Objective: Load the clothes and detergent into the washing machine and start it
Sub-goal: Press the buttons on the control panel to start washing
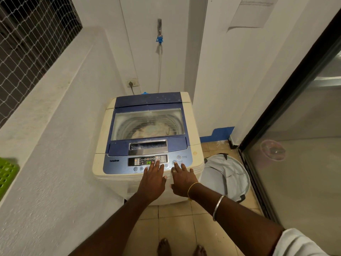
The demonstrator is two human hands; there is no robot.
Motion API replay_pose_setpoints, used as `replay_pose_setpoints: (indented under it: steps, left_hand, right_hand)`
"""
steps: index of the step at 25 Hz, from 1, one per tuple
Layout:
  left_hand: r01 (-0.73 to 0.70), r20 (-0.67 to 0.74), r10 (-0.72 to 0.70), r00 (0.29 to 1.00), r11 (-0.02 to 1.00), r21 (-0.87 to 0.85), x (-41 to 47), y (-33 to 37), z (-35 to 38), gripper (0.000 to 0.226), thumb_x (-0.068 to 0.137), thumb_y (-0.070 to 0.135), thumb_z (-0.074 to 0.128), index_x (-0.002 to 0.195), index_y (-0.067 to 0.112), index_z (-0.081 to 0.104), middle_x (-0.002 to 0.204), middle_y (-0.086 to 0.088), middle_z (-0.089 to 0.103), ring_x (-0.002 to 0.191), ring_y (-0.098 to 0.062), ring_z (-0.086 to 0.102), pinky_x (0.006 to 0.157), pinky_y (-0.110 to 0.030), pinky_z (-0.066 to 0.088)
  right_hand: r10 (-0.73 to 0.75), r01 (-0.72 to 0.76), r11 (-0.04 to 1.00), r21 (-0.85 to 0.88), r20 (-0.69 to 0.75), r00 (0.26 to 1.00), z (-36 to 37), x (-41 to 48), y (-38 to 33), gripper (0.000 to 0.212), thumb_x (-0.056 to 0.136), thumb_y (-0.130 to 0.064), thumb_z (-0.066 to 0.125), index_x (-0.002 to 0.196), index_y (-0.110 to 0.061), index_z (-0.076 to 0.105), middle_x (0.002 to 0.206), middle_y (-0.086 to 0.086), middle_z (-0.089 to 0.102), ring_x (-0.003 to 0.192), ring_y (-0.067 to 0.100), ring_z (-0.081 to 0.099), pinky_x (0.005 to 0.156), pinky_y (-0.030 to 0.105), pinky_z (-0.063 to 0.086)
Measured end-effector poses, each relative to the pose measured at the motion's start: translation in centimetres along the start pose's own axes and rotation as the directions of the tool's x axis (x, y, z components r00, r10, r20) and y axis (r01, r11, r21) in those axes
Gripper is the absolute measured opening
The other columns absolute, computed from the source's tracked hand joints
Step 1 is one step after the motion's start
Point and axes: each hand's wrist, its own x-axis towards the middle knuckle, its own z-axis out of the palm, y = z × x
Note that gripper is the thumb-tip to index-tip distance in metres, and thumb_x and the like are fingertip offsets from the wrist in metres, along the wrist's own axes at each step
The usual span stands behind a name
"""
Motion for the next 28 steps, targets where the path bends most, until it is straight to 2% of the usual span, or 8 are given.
replay_pose_setpoints:
  steps: [7, 14, 19, 28]
  left_hand:
    - [-0.003, 0.009, 0.003, 1.0, 1.0, -0.007, 0.2, 0.0, 0.3, 0.06, 0.105, 0.041, 0.036, 0.157, 0.015, 0.023, 0.167, -0.01, 0.014, 0.154, -0.03, 0.011, 0.125, -0.049, 0.014]
    - [-0.017, 0.0, 0.017, 1.0, 1.0, -0.022, 0.3, 0.2, 0.1, 0.058, 0.105, 0.039, 0.036, 0.157, 0.015, 0.024, 0.167, -0.01, 0.015, 0.154, -0.03, 0.011, 0.125, -0.048, 0.014]
    - [-0.013, -0.01, 0.013, 1.0, 1.0, -0.02, 0.1, 0.4, -0.3, 0.058, 0.105, 0.039, 0.036, 0.157, 0.016, 0.024, 0.167, -0.009, 0.013, 0.155, -0.029, 0.01, 0.125, -0.049, 0.015]
    - [0.003, -0.01, -0.003, 1.0, 1.0, 0.004, -0.6, -0.2, 0.0, 0.059, 0.105, 0.038, 0.036, 0.158, 0.014, 0.022, 0.167, -0.01, 0.012, 0.155, -0.028, 0.009, 0.125, -0.048, 0.013]
  right_hand:
    - [-0.008, 0.008, 1.0, -0.03, 0.004, 1.0, -0.3, 0.2, -0.1, 0.075, 0.096, -0.044, 0.055, 0.155, -0.01, 0.023, 0.167, 0.013, 0.005, 0.152, 0.039, 0.01, 0.117, 0.062, 0.021]
    - [-0.037, 0.043, 0.985, -0.169, 0.042, 0.998, -2.0, 1.5, -0.2, 0.074, 0.092, -0.049, 0.057, 0.151, -0.011, 0.032, 0.161, 0.018, 0.024, 0.144, 0.037, 0.031, 0.113, 0.06, 0.029]
    - [-0.043, 0.051, 0.993, -0.103, 0.083, 0.996, -0.6, 0.6, 0.1, 0.078, 0.095, -0.052, 0.053, 0.155, -0.013, 0.022, 0.166, 0.016, -0.001, 0.152, 0.039, 0.007, 0.117, 0.063, 0.02]
    - [-0.041, 0.041, 0.998, -0.038, -0.004, 0.999, 0.1, -0.4, -0.2, 0.078, 0.098, -0.05, 0.05, 0.157, -0.012, 0.016, 0.167, 0.015, -0.001, 0.153, 0.037, 0.003, 0.119, 0.061, 0.015]
